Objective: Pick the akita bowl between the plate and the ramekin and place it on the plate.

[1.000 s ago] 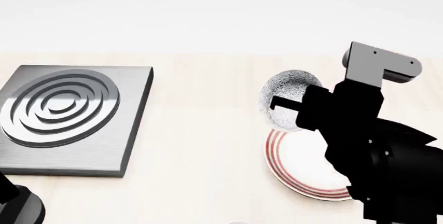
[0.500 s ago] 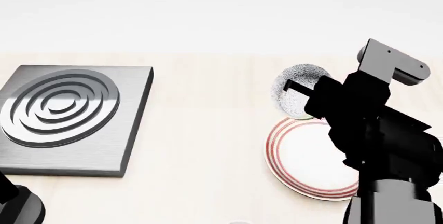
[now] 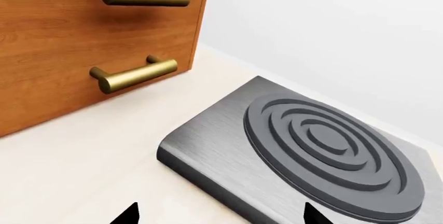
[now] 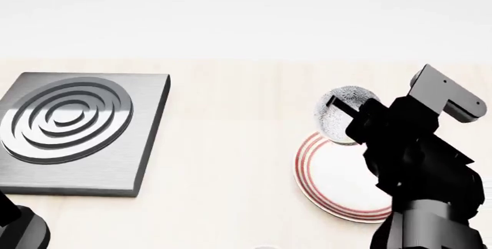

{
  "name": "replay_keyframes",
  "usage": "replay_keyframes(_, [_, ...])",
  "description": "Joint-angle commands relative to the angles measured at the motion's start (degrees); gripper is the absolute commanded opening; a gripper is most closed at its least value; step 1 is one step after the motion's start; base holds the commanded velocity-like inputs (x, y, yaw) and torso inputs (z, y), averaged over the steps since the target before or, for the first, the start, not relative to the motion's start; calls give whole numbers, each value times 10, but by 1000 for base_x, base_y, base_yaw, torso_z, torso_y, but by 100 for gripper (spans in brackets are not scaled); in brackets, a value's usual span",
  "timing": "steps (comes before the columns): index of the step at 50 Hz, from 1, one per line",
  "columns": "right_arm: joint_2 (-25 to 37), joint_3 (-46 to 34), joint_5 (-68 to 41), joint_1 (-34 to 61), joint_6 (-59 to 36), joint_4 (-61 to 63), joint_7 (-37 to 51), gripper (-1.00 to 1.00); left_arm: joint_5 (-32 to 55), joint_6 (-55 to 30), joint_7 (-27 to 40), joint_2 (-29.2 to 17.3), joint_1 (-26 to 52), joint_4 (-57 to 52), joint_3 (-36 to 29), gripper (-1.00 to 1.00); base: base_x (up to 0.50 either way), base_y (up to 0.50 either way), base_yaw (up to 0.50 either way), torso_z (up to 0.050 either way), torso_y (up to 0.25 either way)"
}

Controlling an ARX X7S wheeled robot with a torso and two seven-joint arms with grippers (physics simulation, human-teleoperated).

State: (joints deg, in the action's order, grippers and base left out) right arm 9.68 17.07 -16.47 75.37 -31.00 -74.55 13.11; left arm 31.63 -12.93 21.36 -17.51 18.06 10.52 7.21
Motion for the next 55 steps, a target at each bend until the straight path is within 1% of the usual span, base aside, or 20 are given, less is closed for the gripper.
replay_keyframes(1, [-7, 97, 65, 0, -2, -4, 11, -100, 1, 2, 0, 0, 1, 4, -1, 100, 0, 0, 0, 0, 0])
replay_keyframes(16, [-9, 184, 123, -17, 2, -4, 23, -100, 4, -1, 3, -1, 1, 1, -2, 100, 0, 0, 0, 0, 1])
replay_keyframes(27, [-11, 217, 143, -28, 9, -4, 17, -100, 5, 1, 4, -2, 0, 0, -3, 100, 0, 0, 0, 0, 0])
replay_keyframes(37, [-13, 258, 143, -40, 33, -4, 31, -100, 6, 1, 5, -3, -1, 0, -3, 100, 0, 0, 0, 0, 0])
replay_keyframes(55, [-14, 300, 153, -48, 64, -4, 40, -100, 10, -2, 7, -5, 0, -3, -4, 100, 0, 0, 0, 0, 1])
